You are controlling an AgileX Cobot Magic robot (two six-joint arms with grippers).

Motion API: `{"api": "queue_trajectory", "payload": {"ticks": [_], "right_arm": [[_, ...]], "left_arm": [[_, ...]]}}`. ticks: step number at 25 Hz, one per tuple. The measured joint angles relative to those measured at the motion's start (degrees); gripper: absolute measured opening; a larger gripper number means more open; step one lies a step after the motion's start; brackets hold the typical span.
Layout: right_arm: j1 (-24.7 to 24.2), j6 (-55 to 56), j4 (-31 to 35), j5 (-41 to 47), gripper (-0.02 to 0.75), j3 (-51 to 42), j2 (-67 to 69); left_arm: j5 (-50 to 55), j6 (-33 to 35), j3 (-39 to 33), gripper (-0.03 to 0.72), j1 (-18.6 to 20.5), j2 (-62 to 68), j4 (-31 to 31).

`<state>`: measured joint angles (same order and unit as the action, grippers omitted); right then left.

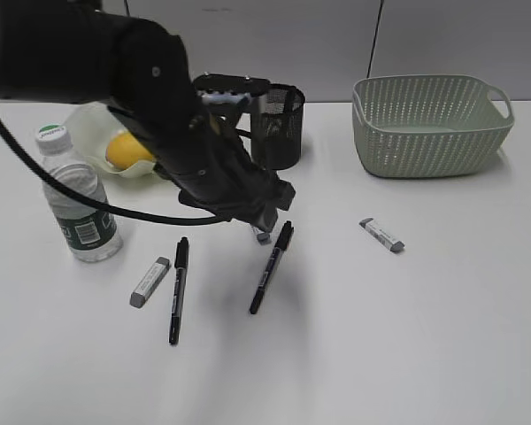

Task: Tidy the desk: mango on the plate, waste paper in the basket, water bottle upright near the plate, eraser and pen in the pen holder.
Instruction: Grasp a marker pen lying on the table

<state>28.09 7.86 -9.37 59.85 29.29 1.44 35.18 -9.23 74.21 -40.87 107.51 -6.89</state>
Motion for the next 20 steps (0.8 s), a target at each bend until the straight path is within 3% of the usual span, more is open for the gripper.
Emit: {"api": "queue_trajectory", "payload": {"ticks": [7,20], "right_arm": [[0.00,0.00,0.00,0.00,0.477,0.00,0.00],[0.00,0.00,0.00,0.00,0.476,0.00,0.00]], "left_arm": [[7.43,-8.41,3.55,0.433,0.66,6.22,9.89],[8.14,-18.29,4.04,0.433,6.76,11.39,10.51]]}}
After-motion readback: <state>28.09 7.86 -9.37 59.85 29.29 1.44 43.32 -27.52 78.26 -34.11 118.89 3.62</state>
